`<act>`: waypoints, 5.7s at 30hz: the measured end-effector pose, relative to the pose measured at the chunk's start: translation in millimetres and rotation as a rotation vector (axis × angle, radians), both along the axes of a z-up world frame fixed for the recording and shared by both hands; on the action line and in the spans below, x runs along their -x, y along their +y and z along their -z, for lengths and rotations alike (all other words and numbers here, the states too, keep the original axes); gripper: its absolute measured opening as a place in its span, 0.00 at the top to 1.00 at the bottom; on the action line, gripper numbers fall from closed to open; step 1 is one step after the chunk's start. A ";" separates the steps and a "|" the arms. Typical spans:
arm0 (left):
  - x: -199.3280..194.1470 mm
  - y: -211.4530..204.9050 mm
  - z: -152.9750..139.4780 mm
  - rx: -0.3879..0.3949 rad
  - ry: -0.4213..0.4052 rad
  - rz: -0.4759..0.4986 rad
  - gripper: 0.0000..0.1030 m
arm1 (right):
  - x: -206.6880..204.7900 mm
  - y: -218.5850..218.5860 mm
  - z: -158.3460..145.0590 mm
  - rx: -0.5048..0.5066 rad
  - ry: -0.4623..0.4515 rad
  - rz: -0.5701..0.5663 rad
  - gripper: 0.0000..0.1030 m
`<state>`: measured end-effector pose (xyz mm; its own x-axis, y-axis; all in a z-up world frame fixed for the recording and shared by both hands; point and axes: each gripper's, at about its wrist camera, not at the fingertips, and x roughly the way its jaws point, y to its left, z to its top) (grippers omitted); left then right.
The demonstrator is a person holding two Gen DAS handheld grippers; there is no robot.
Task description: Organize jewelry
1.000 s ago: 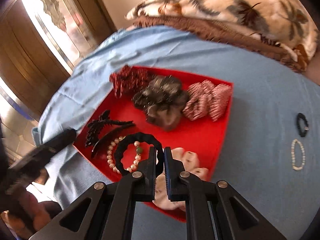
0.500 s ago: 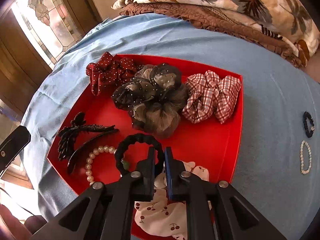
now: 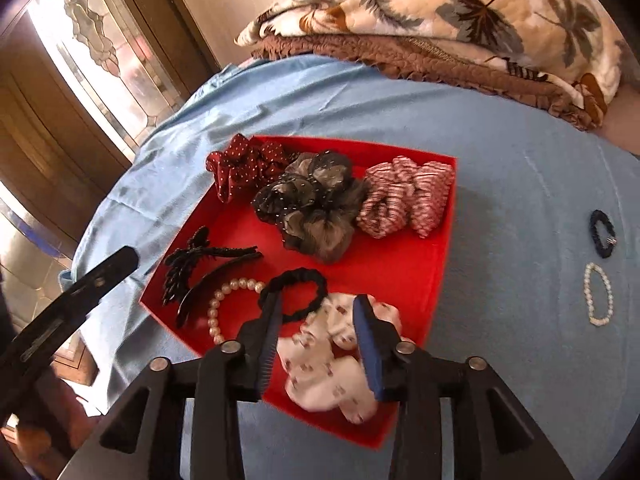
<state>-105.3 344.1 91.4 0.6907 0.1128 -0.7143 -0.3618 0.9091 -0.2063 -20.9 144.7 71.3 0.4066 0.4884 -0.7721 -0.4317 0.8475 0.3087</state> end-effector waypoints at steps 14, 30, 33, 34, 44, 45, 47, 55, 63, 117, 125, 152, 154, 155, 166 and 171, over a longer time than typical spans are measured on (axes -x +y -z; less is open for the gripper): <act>-8.5 -26.1 8.0 -0.134 0.045 0.018 0.52 | 38.7 -142.4 10.3 0.025 -0.005 0.188 0.50; 14.5 -121.0 -0.2 -0.292 -0.004 0.163 0.50 | 77.9 -282.2 47.0 0.092 -0.002 0.436 0.49; 25.4 -148.5 -8.0 -0.287 -0.008 0.233 0.46 | 78.8 -291.0 49.3 0.127 -0.032 0.452 0.45; 29.2 -158.8 -11.4 -0.289 -0.013 0.253 0.46 | 79.8 -292.7 49.9 0.133 -0.042 0.456 0.44; 43.1 -241.0 -18.3 -0.317 -0.019 0.396 0.40 | 86.4 -304.8 51.7 0.177 -0.102 0.502 0.41; 43.6 -247.0 -16.8 -0.319 -0.012 0.407 0.40 | 87.0 -305.7 51.3 0.174 -0.103 0.505 0.40; 44.7 -253.5 -14.5 -0.312 -0.001 0.417 0.40 | 86.5 -306.3 50.5 0.175 -0.107 0.510 0.40; 45.3 -265.5 -7.8 -0.312 0.029 0.414 0.40 | 88.1 -303.8 46.3 0.215 -0.131 0.513 0.39; 44.7 -273.9 7.1 -0.314 0.074 0.413 0.40 | 88.5 -307.5 48.1 0.214 -0.120 0.521 0.36; -30.2 -274.2 32.4 -0.214 0.208 0.416 0.40 | 26.4 -296.3 52.9 0.169 -0.135 0.408 0.35; -112.6 -292.1 22.1 -0.084 0.192 0.465 0.40 | -11.5 -301.5 61.0 0.025 -0.067 0.345 0.35; -270.1 -373.3 92.9 -0.186 0.307 0.691 0.92 | -68.8 -253.5 87.8 -0.007 -0.051 0.234 0.94; -264.3 -367.9 90.8 -0.148 0.324 0.698 0.93 | -64.0 -253.7 87.0 -0.016 -0.041 0.231 0.94; -259.7 -365.4 89.7 -0.135 0.328 0.697 0.93 | -60.1 -254.1 86.1 -0.018 -0.037 0.233 0.94; -149.7 -327.3 58.0 0.019 0.272 0.726 0.93 | 12.0 -278.8 72.7 -0.063 0.022 0.305 0.94; -96.3 -309.3 72.3 0.097 0.287 0.733 0.93 | 46.6 -297.5 70.9 -0.042 0.027 0.358 0.93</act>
